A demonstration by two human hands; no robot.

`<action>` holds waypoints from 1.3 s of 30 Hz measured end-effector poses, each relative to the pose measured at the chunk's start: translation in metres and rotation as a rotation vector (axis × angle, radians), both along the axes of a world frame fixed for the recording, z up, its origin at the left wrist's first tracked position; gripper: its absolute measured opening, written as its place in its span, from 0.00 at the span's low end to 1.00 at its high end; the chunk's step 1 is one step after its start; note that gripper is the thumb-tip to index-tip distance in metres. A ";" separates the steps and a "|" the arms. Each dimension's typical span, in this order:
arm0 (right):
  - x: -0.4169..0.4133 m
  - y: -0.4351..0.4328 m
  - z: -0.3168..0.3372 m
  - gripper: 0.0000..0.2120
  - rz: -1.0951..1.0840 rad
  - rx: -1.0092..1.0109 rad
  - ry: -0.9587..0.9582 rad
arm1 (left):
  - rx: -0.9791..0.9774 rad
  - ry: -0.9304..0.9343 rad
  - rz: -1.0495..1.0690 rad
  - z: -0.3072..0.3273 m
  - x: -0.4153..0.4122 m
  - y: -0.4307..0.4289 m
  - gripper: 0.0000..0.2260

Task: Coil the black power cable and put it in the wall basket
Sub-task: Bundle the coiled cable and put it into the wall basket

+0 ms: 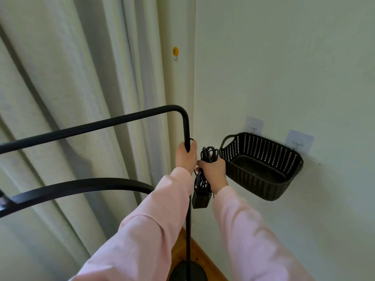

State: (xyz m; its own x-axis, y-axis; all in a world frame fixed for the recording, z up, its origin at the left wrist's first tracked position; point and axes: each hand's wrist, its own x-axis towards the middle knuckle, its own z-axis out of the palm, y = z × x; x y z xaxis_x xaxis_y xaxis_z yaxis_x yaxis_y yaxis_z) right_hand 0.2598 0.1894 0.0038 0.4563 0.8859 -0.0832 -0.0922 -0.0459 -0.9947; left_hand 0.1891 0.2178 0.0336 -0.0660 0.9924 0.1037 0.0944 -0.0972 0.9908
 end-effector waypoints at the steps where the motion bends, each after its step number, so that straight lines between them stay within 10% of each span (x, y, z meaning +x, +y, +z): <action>1: 0.000 -0.002 0.002 0.07 0.001 0.014 0.000 | -0.003 0.012 0.013 -0.002 0.000 -0.003 0.14; 7: 0.007 -0.017 0.016 0.10 0.034 0.056 -0.027 | 0.062 0.167 0.128 -0.015 0.003 -0.038 0.21; 14: 0.014 -0.026 0.036 0.03 0.062 0.053 0.062 | 0.083 0.323 -0.498 -0.005 -0.003 -0.057 0.34; 27: 0.011 -0.027 0.061 0.14 0.096 0.080 0.097 | 0.081 0.222 -0.299 0.017 0.009 -0.056 0.16; 39: 0.003 -0.034 0.061 0.20 0.061 0.082 0.113 | 0.090 0.233 -0.319 0.015 0.003 -0.055 0.22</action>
